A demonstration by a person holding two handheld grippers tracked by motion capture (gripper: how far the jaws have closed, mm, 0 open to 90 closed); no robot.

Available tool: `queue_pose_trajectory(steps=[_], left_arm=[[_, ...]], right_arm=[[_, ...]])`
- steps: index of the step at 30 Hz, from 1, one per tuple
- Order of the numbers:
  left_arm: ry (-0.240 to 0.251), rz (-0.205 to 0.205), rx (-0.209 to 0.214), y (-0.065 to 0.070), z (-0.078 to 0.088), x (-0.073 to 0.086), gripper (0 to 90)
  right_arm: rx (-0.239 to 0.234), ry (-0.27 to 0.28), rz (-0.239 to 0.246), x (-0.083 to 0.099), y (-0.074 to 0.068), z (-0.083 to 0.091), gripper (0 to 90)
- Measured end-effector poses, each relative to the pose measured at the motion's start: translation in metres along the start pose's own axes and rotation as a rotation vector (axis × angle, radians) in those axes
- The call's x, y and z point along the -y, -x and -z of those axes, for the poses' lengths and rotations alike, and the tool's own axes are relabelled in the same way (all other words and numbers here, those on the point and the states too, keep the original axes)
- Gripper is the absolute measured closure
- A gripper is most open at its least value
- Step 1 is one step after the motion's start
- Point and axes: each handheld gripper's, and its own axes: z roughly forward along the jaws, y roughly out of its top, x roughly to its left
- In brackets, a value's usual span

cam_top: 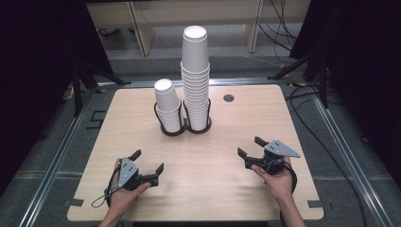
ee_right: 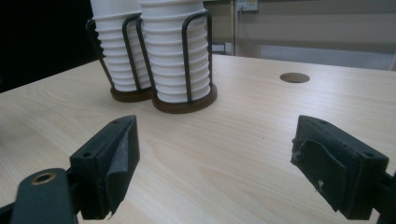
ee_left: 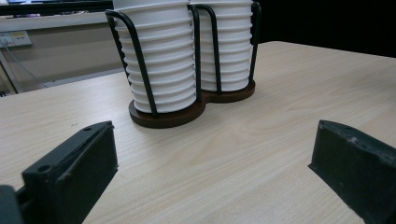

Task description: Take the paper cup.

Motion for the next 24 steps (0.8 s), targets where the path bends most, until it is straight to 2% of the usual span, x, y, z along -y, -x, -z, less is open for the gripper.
queue_pose_trajectory(steps=[1,2,3,5,6,7,12,13,14,15,16,17,19,20,21,22,23,24], left_arm=[[0.025,0.011,0.012,-0.001,-0.003,0.0,0.0],[0.008,0.021,0.011,0.0,-0.001,-0.002,0.0],[0.008,0.02,0.015,0.0,-0.002,-0.003,0.0],[0.018,0.013,0.025,0.0,-0.005,-0.007,0.0],[0.033,0.013,0.037,0.0,-0.007,-0.009,0.0],[0.018,0.017,0.037,0.001,-0.007,-0.01,0.0],[0.018,0.008,0.049,0.002,-0.012,-0.015,0.0],[0.045,0.008,0.062,0.002,-0.016,-0.016,0.0],[0.048,-0.003,0.07,0.003,-0.019,-0.02,0.0],[0.052,-0.009,0.073,0.003,-0.021,-0.023,0.0],[0.061,-0.013,0.08,0.003,-0.024,-0.026,0.0],[0.064,-0.019,0.084,0.003,-0.026,-0.029,0.0],[0.051,-0.024,0.084,0.003,-0.027,-0.033,0.0],[0.062,-0.04,0.092,0.004,-0.033,-0.044,0.0],[0.062,-0.04,0.092,0.004,-0.033,-0.044,0.0],[0.098,-0.045,0.109,0.005,-0.041,-0.052,0.0],[0.078,-0.059,0.106,0.005,-0.042,-0.059,0.0],[0.084,-0.07,0.107,0.006,-0.045,-0.063,0.0]], right_arm=[[-0.006,0.012,0.021,-0.001,0.002,-0.001,15.6],[-0.005,0.017,0.008,-0.002,0.001,-0.001,15.6],[0.001,0.018,0.015,-0.004,0.001,-0.001,15.7],[-0.018,0.022,0.013,-0.007,0.001,-0.001,15.8],[-0.002,0.018,0.04,-0.009,0.002,-0.001,16.0],[-0.015,0.02,0.029,-0.011,0.001,-0.002,16.1],[-0.02,0.034,0.031,-0.018,0.0,-0.004,16.1],[-0.028,0.034,0.035,-0.02,0.0,-0.005,16.1],[-0.018,0.041,0.054,-0.026,-0.001,-0.006,16.1],[-0.025,0.047,0.039,-0.028,-0.002,-0.006,16.1],[-0.034,0.046,0.047,-0.031,-0.003,-0.008,16.1],[-0.02,0.052,0.059,-0.035,-0.003,-0.008,16.0],[-0.026,0.052,0.059,-0.038,-0.004,-0.009,16.0],[-0.021,0.069,0.07,-0.048,-0.004,-0.011,16.1],[-0.021,0.069,0.07,-0.048,-0.004,-0.011,16.1],[-0.023,0.097,0.081,-0.056,-0.004,-0.014,16.0],[-0.022,0.094,0.081,-0.06,-0.004,-0.015,16.1],[-0.03,0.094,0.083,-0.066,-0.004,-0.017,16.0]])
